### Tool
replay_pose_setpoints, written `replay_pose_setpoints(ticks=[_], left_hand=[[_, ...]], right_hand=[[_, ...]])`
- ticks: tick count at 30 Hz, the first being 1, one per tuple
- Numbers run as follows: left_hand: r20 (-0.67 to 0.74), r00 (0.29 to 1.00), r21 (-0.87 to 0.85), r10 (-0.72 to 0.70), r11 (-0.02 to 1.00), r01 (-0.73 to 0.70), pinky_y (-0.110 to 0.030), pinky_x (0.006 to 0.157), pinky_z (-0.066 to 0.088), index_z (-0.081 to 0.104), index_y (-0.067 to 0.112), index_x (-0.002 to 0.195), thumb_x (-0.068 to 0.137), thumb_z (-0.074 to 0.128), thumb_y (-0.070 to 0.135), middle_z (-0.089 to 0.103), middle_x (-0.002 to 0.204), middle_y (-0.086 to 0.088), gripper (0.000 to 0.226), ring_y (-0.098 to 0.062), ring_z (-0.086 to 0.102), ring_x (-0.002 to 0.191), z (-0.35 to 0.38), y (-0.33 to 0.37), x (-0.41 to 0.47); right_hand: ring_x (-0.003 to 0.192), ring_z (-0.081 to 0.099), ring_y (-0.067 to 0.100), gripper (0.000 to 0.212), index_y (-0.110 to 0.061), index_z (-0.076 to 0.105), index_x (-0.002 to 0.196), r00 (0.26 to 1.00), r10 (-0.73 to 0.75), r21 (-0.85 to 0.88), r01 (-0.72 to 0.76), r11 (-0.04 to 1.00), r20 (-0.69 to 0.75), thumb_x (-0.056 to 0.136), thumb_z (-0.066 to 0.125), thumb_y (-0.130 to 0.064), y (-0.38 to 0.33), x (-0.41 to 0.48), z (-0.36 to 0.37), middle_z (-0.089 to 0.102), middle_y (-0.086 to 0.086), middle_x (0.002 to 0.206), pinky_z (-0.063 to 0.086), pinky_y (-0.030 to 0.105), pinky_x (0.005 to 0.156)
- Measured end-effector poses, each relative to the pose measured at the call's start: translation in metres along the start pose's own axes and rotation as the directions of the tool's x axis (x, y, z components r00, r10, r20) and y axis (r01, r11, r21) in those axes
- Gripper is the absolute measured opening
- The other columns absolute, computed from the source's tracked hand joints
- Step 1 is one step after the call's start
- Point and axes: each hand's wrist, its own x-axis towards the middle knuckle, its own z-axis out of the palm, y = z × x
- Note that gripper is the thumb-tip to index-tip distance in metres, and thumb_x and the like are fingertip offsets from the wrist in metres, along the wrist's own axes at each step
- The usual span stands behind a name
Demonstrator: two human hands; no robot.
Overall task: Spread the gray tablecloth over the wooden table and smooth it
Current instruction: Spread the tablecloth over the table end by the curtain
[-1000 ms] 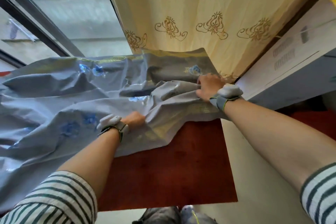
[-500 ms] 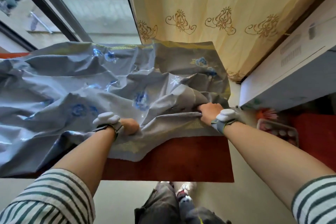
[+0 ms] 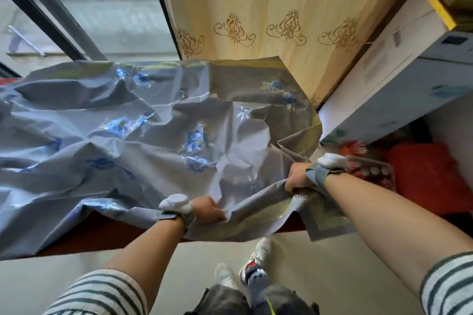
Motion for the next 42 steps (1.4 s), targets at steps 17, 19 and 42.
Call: replay_pose_setpoints(ticks=[17,19,42], left_hand=[[-0.34,0.924,0.259,0.175,0.962,-0.087,-0.041,0.101,0.043,0.041,0.031,0.14,0.078,0.063,0.039,0.042,0.137,-0.01,0.067,-0.033,0.046,0.123,0.01,-0.028,-0.005],[-0.214,0.966,0.336,0.144,0.939,-0.065,-0.045,0.1,0.045,0.035,0.038,0.142,0.063,0.072,0.051,0.037,0.136,-0.007,0.089,-0.034,0.044,0.123,0.017,-0.029,-0.007],[-0.531,0.842,0.098,0.089,0.994,-0.043,-0.048,0.099,0.044,0.041,0.022,0.139,0.085,0.055,0.033,0.044,0.132,-0.014,0.056,-0.039,0.048,0.12,-0.159,0.11,0.077]], right_hand=[[0.114,0.057,0.029,0.059,-0.026,0.054,0.13,0.893,0.039,0.185,0.05,0.982,-0.449,0.076,0.07,-0.044,0.01,-0.04,0.045,0.059,0.005,0.127,0.048,0.034,0.089],[0.114,0.057,0.029,0.058,-0.026,0.056,0.129,0.941,0.011,0.01,-0.008,1.0,-0.339,0.073,0.07,-0.036,0.006,-0.045,0.058,0.056,0.007,0.129,0.048,0.033,0.084],[0.098,0.063,0.031,0.028,-0.014,0.067,0.109,0.892,0.041,0.379,0.149,0.914,-0.451,0.087,0.061,-0.031,0.051,0.081,-0.139,0.068,0.011,0.112,0.053,0.036,0.083]])
